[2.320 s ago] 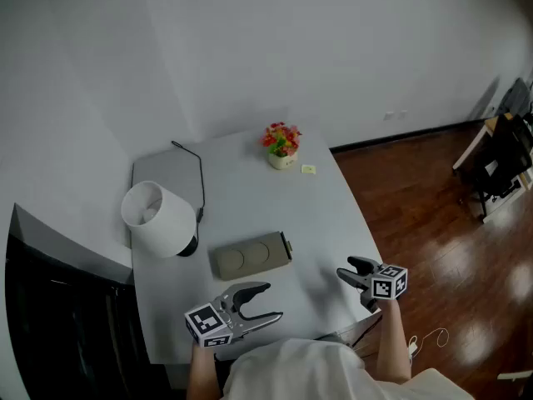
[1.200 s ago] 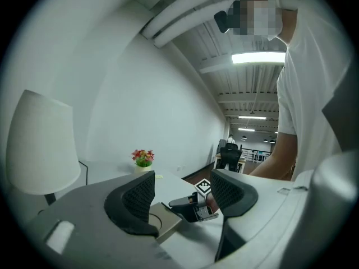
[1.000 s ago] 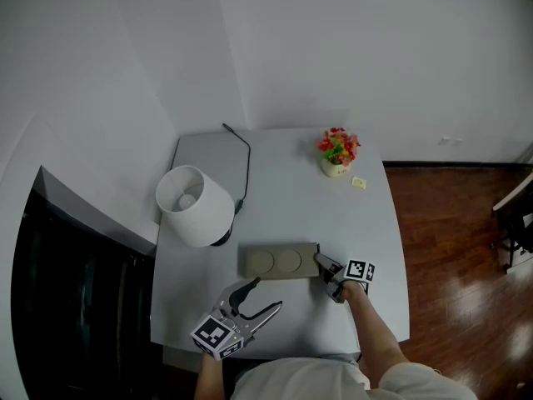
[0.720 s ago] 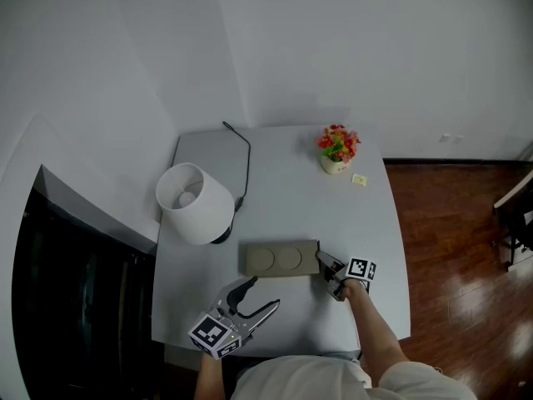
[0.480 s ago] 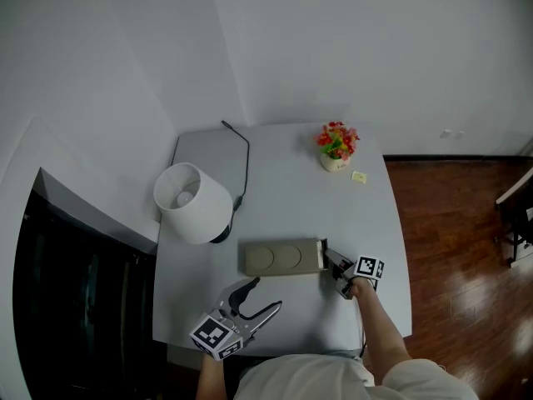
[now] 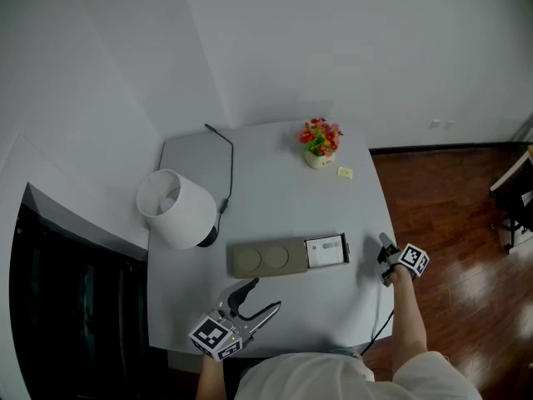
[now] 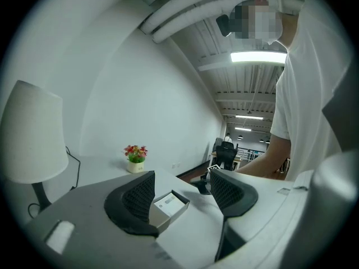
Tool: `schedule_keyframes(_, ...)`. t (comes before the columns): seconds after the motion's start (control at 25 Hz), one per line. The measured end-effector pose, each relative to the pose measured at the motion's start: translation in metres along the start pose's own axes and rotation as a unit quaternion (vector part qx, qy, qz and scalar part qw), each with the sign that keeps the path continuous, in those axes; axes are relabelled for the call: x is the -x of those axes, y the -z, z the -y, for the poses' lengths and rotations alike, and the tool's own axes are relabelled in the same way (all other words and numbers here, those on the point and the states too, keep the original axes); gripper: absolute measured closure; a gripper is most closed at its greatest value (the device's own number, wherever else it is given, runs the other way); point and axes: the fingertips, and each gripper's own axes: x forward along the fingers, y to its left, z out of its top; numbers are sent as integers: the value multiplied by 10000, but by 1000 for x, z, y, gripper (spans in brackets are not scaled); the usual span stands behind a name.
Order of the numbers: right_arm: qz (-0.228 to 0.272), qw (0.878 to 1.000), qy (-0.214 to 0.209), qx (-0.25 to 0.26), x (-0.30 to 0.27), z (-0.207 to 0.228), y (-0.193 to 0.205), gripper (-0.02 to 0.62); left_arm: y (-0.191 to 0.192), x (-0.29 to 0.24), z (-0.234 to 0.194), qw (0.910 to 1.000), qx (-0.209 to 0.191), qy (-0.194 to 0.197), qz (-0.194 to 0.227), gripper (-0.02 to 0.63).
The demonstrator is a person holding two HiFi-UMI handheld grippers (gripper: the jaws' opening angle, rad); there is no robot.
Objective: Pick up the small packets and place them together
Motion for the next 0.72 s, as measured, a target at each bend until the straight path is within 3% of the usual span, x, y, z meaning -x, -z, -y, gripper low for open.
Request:
schedule_keyframes(0.16,-12,9990,98,442,28,1,-27,594,5,-5,1,10000,24,46,-65,310)
schedule_keyframes(0.32,223,9950,-738,633,40,-50,-19,594,2,-10,4,9999,34,121,3,309)
schedule_keyframes(0.4,407,9885,-1092,960,46,-88,-12,593,-2,-11,6,9998,-22,175,47,310)
schedule_keyframes(0.52,497,9662,-1391,2112,56,-152,11,569,-10,-10,7,9996,-79,235,131,310)
schedule_keyframes(0.64,535,9226,-1280,3600,66,-211,43,564,-17,-6,8,9992,-91,289,259,310)
schedule_keyframes(0.72,653,9057,-1546,3893,75,-252,64,561,-20,-1,9,9988,-80,346,329,310)
